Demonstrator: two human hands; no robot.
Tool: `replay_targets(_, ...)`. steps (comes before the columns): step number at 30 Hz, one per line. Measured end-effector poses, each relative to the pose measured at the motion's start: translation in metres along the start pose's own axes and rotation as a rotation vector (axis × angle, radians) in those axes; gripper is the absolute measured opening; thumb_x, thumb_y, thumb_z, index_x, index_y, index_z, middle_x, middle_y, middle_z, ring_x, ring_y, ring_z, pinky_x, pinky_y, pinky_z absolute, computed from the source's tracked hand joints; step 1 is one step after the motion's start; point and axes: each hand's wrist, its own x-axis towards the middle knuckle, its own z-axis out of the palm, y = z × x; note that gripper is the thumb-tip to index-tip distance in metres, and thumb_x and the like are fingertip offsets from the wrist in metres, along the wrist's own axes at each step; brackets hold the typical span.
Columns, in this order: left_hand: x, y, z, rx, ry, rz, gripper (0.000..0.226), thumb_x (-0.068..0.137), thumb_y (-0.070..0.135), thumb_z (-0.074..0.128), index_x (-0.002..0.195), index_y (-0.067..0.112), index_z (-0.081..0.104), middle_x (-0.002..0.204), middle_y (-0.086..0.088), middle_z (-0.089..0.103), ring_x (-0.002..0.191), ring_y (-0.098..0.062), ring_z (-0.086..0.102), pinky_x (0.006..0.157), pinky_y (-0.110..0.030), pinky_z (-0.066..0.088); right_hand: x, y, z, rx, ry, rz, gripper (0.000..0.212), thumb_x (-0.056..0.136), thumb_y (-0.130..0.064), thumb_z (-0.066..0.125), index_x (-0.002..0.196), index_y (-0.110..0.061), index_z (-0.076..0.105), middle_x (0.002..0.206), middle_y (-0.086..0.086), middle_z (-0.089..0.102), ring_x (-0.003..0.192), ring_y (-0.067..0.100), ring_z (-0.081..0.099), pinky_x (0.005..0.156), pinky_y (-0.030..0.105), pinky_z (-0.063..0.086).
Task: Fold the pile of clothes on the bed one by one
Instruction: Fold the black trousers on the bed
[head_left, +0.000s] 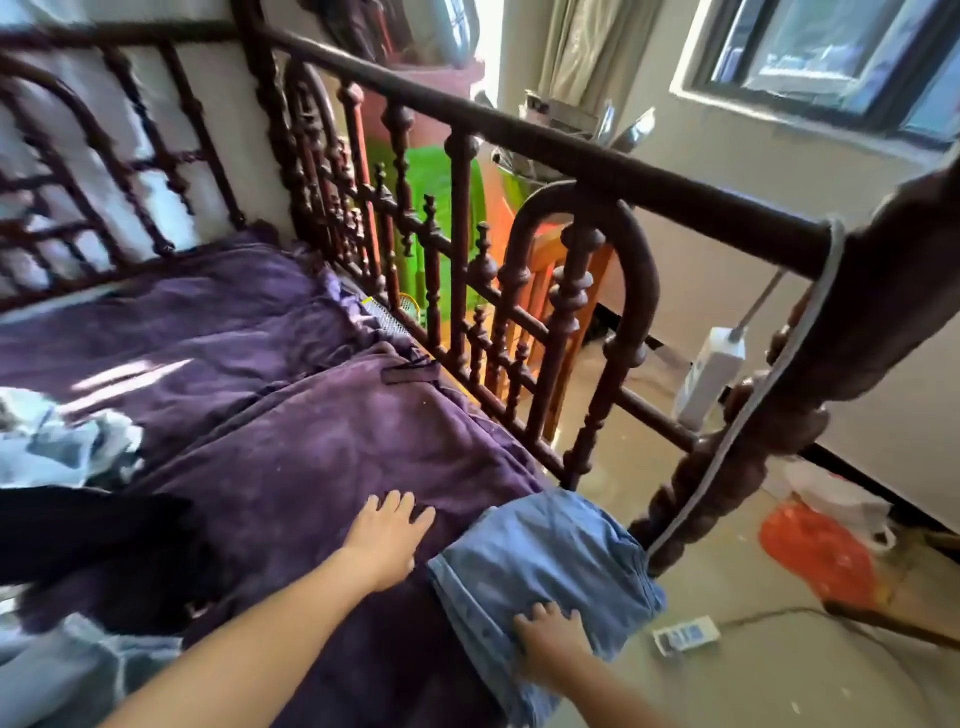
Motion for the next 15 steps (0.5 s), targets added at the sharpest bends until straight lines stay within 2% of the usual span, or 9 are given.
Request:
replay_targets(3,-0.009,-0.01,0.004,-0.062,-0.03,-0.09,0.066,0.094,0.032,0.044,0.149,0.016,0.011,0.152,-0.017,0.018,0.139,-0.033,0.018,0.109,-0.043,0.023,0.016,0.006,-0.012,0.187,0.101,0.031,0.019,0.094,-0.031,0.04,0.107,-0.018,0.044,0.107,0.009,0.054,0.118,0.026,0.048,0.091,0.039,0.034)
replay_targets(5,-0.014,-0.011,0.008,-0.074,-0.063,-0.112,0.064,0.095,0.031,0.042,0.149,0.016,0.011,0.152,-0.017,0.019,0.139,-0.033,0.02,0.108,-0.042,0.024,0.022,0.011,-0.018,0.184,0.205,0.018,0.021,0.093,-0.03,0.043,0.107,-0.015,0.049,0.087,0.002,0.045,0.102,0.027,0.053,0.073,0.032,0.031)
replay_targets(6,-0.016,-0.01,0.01,-0.076,-0.076,-0.119,0.064,0.095,0.031,0.042,0.149,0.016,0.011,0.151,-0.016,0.02,0.138,-0.032,0.021,0.108,-0.041,0.024,0.023,0.012,-0.02,0.155,0.337,0.005,0.025,0.089,-0.03,0.053,0.106,-0.012,0.054,0.087,0.002,0.045,0.095,0.027,0.053,0.068,0.03,0.03)
replay_targets(8,-0.017,-0.004,0.014,-0.088,-0.096,-0.129,0.063,0.095,0.031,0.041,0.149,0.016,0.011,0.149,-0.015,0.024,0.136,-0.031,0.024,0.106,-0.04,0.027,0.025,0.017,-0.022,0.041,0.426,0.002,0.038,0.065,-0.034,0.078,0.094,-0.013,0.065,0.093,0.008,0.055,0.087,0.031,0.058,0.058,0.036,0.037)
replay_targets(9,-0.016,0.0,0.016,-0.103,-0.103,-0.132,0.063,0.095,0.031,0.041,0.149,0.016,0.011,0.149,-0.015,0.025,0.135,-0.031,0.025,0.105,-0.04,0.027,0.023,0.019,-0.02,-0.002,0.382,-0.028,0.048,0.065,-0.038,0.078,0.104,-0.015,0.064,0.108,0.014,0.056,0.1,0.034,0.057,0.067,0.042,0.044)
replay_targets(10,-0.016,0.005,0.017,-0.121,-0.109,-0.135,0.063,0.095,0.032,0.041,0.149,0.016,0.011,0.148,-0.014,0.025,0.135,-0.03,0.025,0.105,-0.04,0.027,0.023,0.021,-0.014,0.01,0.316,-0.062,0.058,0.078,-0.043,0.067,0.128,-0.017,0.052,0.133,0.017,0.043,0.124,0.037,0.043,0.089,0.051,0.041)
replay_targets(11,-0.015,0.01,0.018,-0.138,-0.111,-0.137,0.063,0.095,0.032,0.04,0.149,0.017,0.012,0.148,-0.014,0.026,0.135,-0.029,0.025,0.105,-0.04,0.027,0.026,0.025,-0.005,0.001,0.214,-0.085,0.064,0.09,-0.046,0.051,0.145,-0.023,0.028,0.152,0.014,0.02,0.14,0.035,0.02,0.107,0.053,0.024)
replay_targets(13,-0.016,0.02,0.021,-0.167,-0.112,-0.137,0.063,0.095,0.033,0.04,0.149,0.018,0.012,0.148,-0.013,0.026,0.135,-0.028,0.026,0.105,-0.04,0.028,0.026,0.032,-0.001,-0.015,0.016,-0.068,0.067,0.095,-0.052,0.036,0.149,-0.033,0.002,0.157,0.008,-0.007,0.145,0.032,-0.005,0.114,0.05,0.006)
replay_targets(15,-0.021,0.027,0.023,-0.202,-0.117,-0.149,0.062,0.095,0.033,0.04,0.149,0.018,0.012,0.149,-0.012,0.025,0.135,-0.027,0.025,0.105,-0.039,0.027,0.026,0.031,-0.003,-0.021,0.0,-0.077,0.066,0.094,-0.054,0.036,0.149,-0.033,0.005,0.157,0.008,-0.005,0.144,0.032,-0.004,0.114,0.051,0.008)
